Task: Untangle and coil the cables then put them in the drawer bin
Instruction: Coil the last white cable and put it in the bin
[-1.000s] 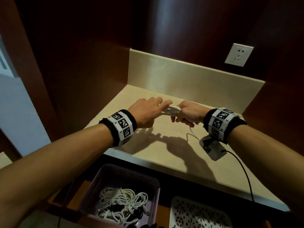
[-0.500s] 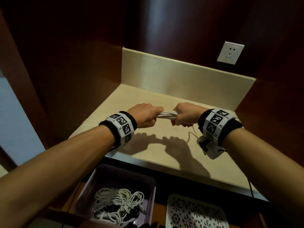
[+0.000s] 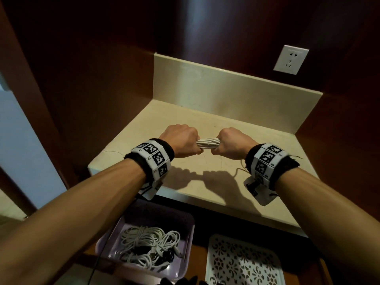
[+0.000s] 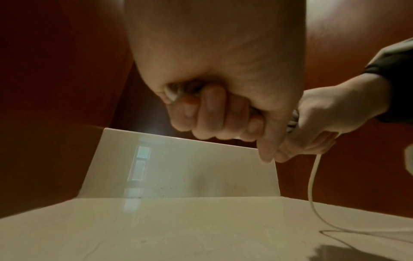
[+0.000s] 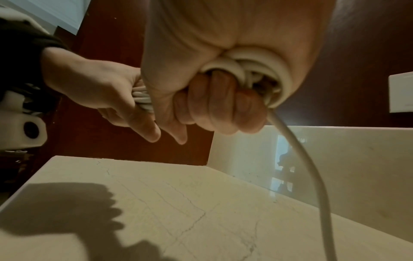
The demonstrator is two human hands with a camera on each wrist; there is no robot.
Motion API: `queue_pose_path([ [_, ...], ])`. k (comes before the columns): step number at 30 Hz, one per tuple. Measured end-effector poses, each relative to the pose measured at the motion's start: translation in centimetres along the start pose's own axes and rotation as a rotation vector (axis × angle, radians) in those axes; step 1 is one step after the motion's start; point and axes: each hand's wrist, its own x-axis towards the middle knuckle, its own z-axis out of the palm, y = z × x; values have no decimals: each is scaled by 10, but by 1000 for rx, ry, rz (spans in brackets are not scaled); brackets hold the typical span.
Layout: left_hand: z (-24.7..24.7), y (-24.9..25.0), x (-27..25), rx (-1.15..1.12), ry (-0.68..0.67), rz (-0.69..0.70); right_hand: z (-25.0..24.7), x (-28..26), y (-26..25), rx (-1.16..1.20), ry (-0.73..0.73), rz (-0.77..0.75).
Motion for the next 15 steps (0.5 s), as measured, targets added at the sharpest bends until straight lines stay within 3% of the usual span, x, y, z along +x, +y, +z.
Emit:
queue_pose_path([
  [6,-6,-1,-5,-68,36,16,-4,0,8,30,65,-75],
  [12,-12,-20,-1,-173,30,-141,1,2,26,711,116,22],
  [15,-13,-33,1,-247,34,-233,6,-1,31,899,78,95],
])
